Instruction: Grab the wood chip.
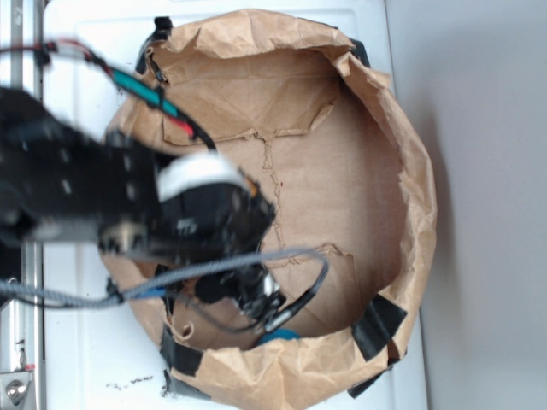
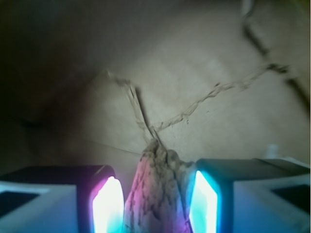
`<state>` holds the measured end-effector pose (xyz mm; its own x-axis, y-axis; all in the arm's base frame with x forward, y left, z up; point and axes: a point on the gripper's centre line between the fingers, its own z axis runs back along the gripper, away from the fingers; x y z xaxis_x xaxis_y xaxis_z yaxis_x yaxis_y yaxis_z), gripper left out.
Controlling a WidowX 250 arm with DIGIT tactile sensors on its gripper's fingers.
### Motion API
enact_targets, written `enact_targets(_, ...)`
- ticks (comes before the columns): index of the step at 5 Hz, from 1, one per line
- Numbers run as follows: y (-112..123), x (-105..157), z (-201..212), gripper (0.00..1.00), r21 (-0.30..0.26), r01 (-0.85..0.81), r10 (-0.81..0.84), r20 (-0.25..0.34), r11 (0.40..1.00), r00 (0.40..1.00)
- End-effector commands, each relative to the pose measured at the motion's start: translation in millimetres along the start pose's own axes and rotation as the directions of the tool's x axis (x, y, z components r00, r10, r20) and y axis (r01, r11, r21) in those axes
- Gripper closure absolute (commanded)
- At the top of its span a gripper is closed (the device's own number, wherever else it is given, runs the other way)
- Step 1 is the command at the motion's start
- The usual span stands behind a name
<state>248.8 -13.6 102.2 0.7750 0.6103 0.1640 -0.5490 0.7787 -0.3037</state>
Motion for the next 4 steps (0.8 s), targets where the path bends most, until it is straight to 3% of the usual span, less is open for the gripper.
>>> enact_targets(1,4,32,46,1.00,-0.026,-0.103,0.105,0.096,0.994,0.990)
enact_targets(4,11,30,61,1.00,-0.069,-0.058,0.068,0.149,0.996,0.987)
